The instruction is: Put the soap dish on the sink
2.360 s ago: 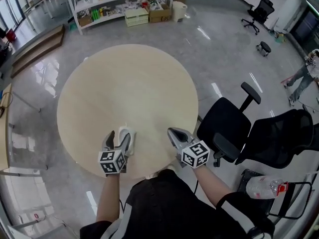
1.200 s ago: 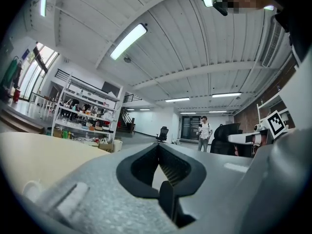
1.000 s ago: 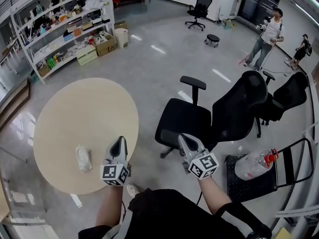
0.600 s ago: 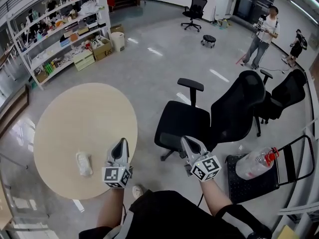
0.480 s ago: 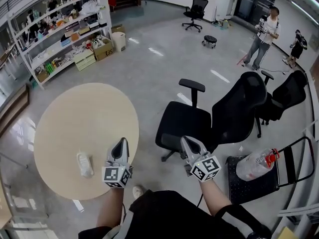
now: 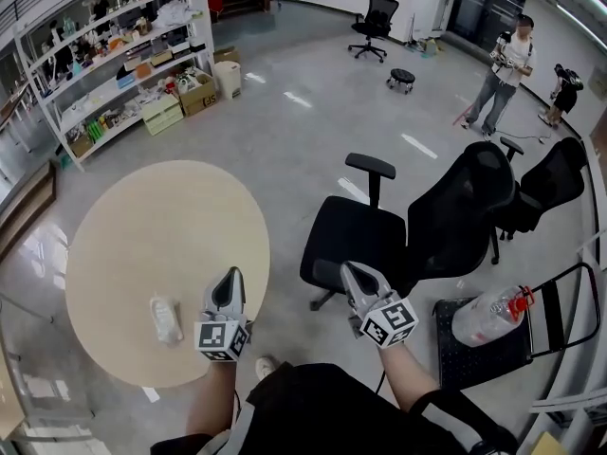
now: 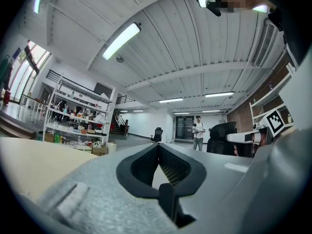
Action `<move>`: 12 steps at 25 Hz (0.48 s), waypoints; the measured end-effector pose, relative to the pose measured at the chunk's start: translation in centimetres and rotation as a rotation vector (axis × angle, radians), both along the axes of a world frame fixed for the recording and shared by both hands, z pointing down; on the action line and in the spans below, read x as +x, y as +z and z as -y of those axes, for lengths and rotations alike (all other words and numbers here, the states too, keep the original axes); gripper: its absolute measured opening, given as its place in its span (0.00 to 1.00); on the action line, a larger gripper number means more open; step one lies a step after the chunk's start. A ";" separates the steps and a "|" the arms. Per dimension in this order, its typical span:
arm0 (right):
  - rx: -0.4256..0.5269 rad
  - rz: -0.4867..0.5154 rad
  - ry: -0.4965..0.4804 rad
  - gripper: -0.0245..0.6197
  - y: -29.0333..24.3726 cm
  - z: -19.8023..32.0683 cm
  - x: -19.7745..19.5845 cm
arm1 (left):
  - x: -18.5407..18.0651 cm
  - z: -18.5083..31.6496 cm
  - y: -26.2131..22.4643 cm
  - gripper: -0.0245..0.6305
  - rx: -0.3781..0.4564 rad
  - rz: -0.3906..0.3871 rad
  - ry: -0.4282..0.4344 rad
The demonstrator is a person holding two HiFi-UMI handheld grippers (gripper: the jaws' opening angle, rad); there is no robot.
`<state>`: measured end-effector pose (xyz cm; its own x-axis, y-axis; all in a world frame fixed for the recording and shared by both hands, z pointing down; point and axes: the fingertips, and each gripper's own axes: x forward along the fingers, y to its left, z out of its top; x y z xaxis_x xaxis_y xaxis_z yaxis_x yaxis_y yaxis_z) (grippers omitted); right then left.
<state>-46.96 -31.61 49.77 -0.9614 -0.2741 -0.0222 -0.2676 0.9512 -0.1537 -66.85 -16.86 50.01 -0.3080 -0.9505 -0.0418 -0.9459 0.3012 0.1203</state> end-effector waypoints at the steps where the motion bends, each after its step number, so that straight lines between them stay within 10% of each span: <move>1: -0.001 0.001 -0.001 0.05 0.0 0.0 -0.2 | -0.2 0.1 0.1 0.04 -0.001 0.000 0.002; 12: 0.003 -0.003 -0.023 0.05 -0.1 -1.2 -2.1 | -1.2 0.0 -0.2 0.04 0.019 -0.008 0.005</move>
<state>-49.06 -30.46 49.62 -0.9675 -0.2519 -0.0204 -0.2461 0.9575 -0.1505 -68.03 -16.86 49.85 -0.3033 -0.9511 -0.0577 -0.9465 0.2937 0.1336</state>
